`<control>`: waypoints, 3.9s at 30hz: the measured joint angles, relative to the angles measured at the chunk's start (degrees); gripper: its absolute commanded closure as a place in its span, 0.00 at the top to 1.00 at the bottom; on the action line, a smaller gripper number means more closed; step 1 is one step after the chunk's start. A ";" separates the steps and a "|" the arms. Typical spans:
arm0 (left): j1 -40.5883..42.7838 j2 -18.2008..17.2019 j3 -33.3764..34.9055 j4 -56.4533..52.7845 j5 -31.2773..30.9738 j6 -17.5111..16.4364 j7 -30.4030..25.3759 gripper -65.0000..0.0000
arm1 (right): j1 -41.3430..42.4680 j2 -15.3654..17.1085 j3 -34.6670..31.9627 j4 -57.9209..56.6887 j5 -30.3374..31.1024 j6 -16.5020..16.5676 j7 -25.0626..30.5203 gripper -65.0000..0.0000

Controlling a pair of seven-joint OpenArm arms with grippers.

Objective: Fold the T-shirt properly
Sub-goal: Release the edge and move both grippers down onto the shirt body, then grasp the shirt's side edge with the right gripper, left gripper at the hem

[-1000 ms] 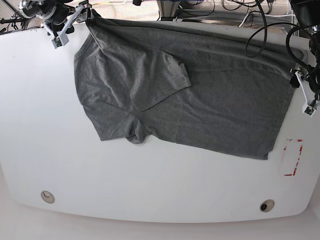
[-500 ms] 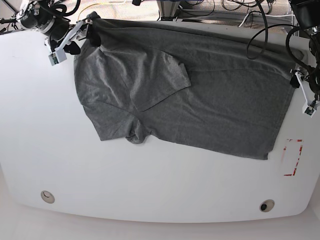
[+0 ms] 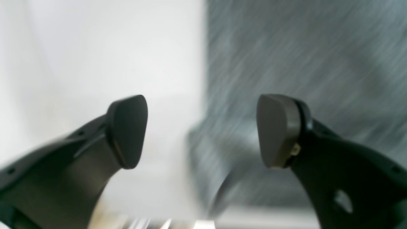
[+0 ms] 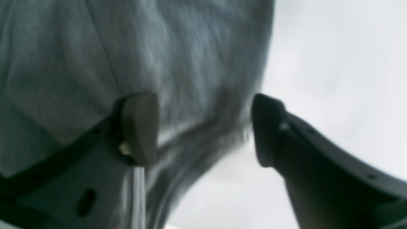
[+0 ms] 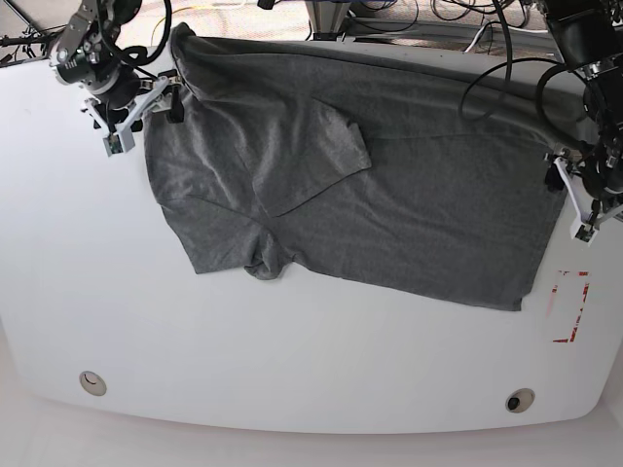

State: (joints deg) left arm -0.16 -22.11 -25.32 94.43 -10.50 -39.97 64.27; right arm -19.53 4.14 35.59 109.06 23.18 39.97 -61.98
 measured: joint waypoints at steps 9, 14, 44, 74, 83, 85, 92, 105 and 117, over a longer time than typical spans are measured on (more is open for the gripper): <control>-1.51 8.90 0.24 0.09 9.94 -0.22 -16.28 0.22 | 10.99 -3.08 -0.13 -1.64 -13.94 -0.13 0.48 0.19; -2.21 11.32 2.89 -0.81 15.67 0.26 -25.16 0.10 | 14.43 -3.23 -2.01 -6.54 -18.51 -0.09 4.00 0.19; -0.61 11.89 6.25 -8.70 17.38 4.42 -28.35 0.10 | 24.90 5.25 -6.14 -37.38 -16.83 0.59 24.55 0.19; -1.84 12.00 -0.09 4.44 13.49 -0.28 -2.51 0.75 | 37.75 8.15 -6.38 -50.97 -28.94 0.57 29.83 0.19; 0.02 5.46 -5.16 4.85 4.87 0.02 6.54 0.75 | 37.22 8.07 -6.34 -50.97 -28.72 0.48 30.08 0.19; 1.40 3.87 -6.43 4.04 1.07 0.02 6.29 0.75 | 36.87 8.07 -6.34 -50.93 -28.37 0.44 30.51 0.19; 6.71 -2.78 -6.78 -1.60 -12.59 -0.09 9.40 0.75 | 36.61 7.17 -6.12 -50.53 -28.24 0.02 30.73 0.19; 9.94 -5.75 -6.99 -9.27 -19.37 0.02 8.39 0.75 | 36.44 6.82 -6.14 -50.51 -28.22 -0.07 31.06 0.19; 11.45 -5.53 -5.38 -12.50 -19.58 0.02 6.60 0.68 | 36.13 6.80 -6.12 -50.49 -27.85 -0.07 31.43 0.19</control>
State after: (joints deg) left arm 11.29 -27.64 -30.70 81.93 -30.09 -39.94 70.87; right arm 16.60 10.94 29.47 58.57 -4.67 39.90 -30.55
